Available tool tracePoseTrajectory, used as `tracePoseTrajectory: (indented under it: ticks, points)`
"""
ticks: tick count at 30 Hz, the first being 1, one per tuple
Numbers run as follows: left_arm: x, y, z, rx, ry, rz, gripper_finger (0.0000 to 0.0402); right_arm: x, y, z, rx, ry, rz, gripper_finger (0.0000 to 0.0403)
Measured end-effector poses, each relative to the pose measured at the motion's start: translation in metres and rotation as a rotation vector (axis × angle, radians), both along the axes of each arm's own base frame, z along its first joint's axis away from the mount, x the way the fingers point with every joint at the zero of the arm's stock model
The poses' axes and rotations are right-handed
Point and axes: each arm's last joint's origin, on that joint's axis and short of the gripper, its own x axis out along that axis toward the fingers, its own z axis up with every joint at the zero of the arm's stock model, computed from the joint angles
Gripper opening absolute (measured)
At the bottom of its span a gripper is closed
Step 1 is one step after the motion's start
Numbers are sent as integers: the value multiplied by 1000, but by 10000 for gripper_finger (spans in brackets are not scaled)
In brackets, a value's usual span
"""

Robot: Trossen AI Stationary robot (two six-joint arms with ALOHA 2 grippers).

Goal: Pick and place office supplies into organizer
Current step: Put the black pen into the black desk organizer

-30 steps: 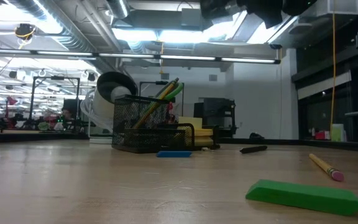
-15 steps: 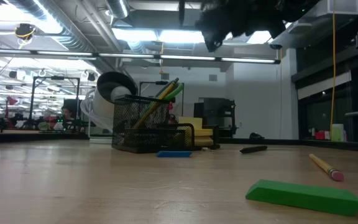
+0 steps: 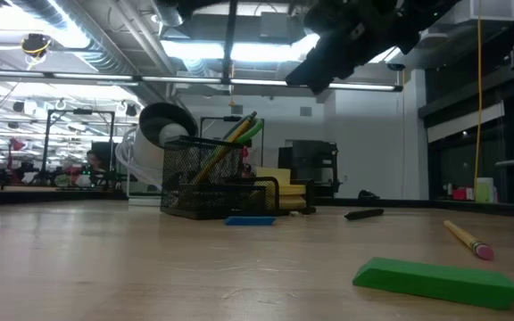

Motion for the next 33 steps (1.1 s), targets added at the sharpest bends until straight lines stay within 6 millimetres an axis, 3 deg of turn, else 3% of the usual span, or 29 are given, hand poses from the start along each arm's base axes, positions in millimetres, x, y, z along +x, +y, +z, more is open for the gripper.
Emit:
tracePoseTrajectory:
  ticks: [9,20,33]
  points:
    - [-17,13,-23,-74,-50,234,27,1,3,0,-25,17,-102,6]
    - [-30,32,-61,-232,-132,305,27,3,9,0,-10,8,-91,5]
    - [-14,27,-94,-286,-61,354,27,3,9,0,-12,7,-90,7]
